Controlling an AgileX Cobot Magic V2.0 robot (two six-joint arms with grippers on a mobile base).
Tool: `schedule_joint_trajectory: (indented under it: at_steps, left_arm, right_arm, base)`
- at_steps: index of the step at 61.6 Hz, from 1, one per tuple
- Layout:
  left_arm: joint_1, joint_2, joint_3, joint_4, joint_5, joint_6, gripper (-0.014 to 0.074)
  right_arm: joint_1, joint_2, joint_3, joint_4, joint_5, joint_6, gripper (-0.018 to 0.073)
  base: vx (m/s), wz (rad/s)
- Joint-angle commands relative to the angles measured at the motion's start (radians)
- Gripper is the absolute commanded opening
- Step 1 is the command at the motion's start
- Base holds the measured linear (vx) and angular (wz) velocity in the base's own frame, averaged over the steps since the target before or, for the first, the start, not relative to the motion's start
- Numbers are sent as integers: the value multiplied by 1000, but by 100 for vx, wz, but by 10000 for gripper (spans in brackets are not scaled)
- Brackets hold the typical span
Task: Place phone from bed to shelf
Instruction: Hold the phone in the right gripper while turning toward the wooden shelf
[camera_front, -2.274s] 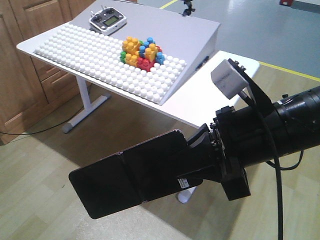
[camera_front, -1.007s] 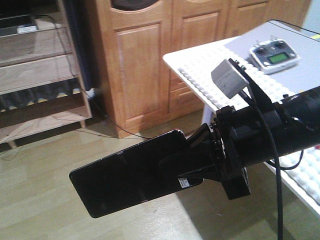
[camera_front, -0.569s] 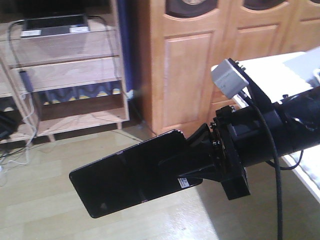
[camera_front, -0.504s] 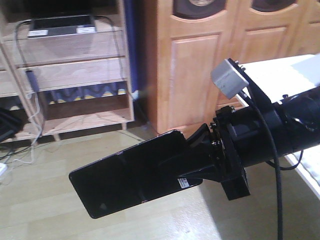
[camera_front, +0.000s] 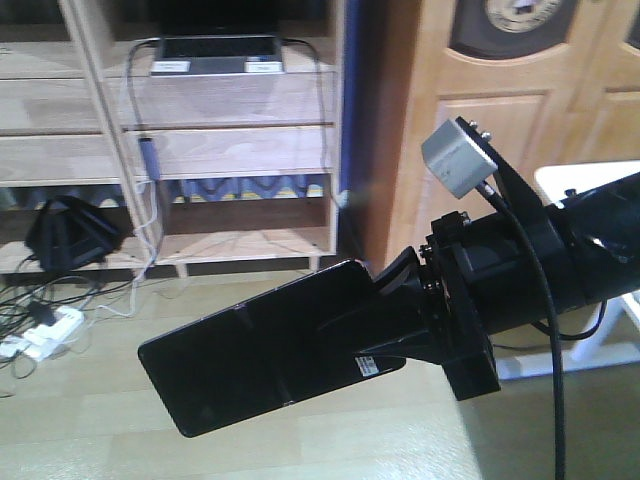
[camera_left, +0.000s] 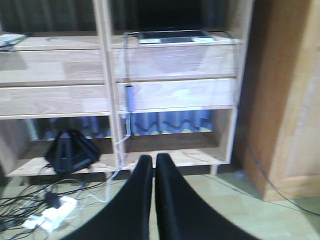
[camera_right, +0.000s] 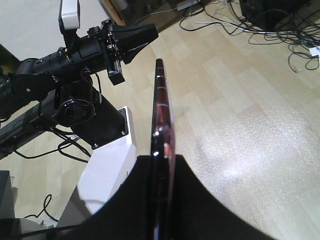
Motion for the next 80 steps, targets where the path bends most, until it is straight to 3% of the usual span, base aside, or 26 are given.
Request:
schedule_joint_trajectory:
  at_steps: [1,80]
  left_arm:
    - [-4,-5,2,-6,-74,-4,1]
    - [-4,-5,2,-6,-74,-4,1]
  right_arm:
    - [1,-30,-27,90,75,-7,-1]
    - [1,-30,-27,90,75,-7,-1]
  base:
    - [12,31]
    - [13,25]
